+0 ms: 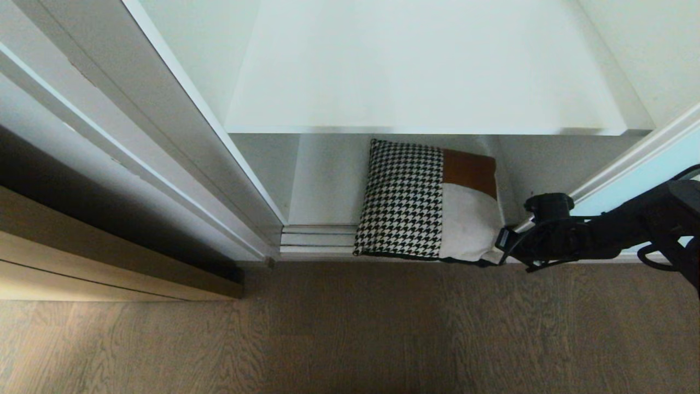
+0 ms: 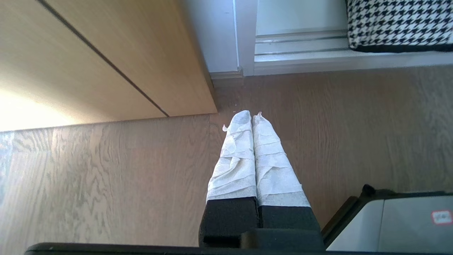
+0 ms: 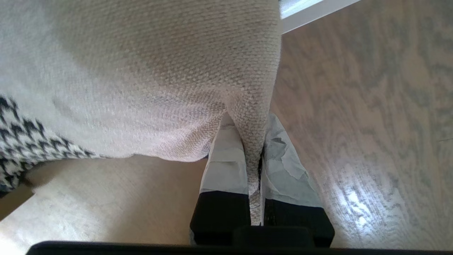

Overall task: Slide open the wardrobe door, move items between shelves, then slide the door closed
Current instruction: Place the pillow on the higher shelf

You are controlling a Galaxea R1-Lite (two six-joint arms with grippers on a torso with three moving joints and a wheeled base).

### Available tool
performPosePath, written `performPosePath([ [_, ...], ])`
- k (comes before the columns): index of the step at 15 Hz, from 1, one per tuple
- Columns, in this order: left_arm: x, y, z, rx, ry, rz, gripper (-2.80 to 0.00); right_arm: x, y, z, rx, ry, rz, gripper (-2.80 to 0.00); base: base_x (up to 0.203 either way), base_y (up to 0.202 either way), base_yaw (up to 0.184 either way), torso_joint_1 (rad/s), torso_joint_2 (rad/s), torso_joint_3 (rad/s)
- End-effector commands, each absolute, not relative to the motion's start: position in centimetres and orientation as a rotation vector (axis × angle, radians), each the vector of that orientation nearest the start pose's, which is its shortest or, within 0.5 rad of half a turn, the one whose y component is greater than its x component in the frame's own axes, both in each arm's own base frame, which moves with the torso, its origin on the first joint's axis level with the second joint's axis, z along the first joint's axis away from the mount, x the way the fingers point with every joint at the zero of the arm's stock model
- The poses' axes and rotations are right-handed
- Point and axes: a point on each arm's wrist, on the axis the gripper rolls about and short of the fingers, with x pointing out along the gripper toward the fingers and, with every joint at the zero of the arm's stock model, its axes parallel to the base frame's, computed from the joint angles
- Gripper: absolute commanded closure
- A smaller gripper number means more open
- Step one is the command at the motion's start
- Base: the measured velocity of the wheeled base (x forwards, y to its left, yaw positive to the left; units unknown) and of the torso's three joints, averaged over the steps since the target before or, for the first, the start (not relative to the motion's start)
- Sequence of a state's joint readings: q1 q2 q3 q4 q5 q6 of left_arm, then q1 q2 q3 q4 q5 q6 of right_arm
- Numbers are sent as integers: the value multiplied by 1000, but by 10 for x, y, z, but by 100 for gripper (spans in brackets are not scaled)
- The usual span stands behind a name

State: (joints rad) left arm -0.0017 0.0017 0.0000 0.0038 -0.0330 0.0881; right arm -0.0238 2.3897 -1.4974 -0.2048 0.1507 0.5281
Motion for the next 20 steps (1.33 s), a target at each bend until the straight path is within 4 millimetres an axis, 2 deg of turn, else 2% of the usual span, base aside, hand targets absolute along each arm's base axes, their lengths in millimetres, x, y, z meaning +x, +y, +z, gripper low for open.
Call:
performPosePath([
  [1, -23, -1, 75, 98, 8, -37, 0, 466, -9, 43, 572, 723, -72, 0, 0, 0, 0, 0, 0, 0],
  [3, -24, -1, 77, 102, 7, -34, 0, 466, -7, 45, 574, 721, -70, 0, 0, 0, 0, 0, 0, 0],
  [4, -27, -1, 88, 102, -26, -31, 0, 465, -8, 46, 575, 720, -71, 0, 0, 0, 0, 0, 0, 0],
  [6, -36, -1, 122, 97, -58, -35, 0, 464, -8, 51, 574, 713, -69, 0, 0, 0, 0, 0, 0, 0],
  [8, -39, -2, 150, 63, 57, -117, 0, 462, -7, 57, 574, 705, -65, 0, 0, 0, 0, 0, 0, 0],
  [10, -30, -5, 161, 21, 222, -230, 0, 462, -2, 57, 572, 719, -60, 0, 0, 0, 0, 0, 0, 0],
  [15, 34, -7, 195, -91, 462, -301, 0, 460, 7, 53, 561, 733, -66, 0, 0, 0, 0, 0, 0, 0],
  [17, 65, -9, 191, -145, 614, -366, 0, 461, 7, 51, 560, 730, -63, 0, 0, 0, 0, 0, 0, 0],
  [20, 120, -13, 171, -208, 818, -437, 0, 464, 7, 47, 552, 731, -61, 0, 0, 0, 0, 0, 0, 0],
])
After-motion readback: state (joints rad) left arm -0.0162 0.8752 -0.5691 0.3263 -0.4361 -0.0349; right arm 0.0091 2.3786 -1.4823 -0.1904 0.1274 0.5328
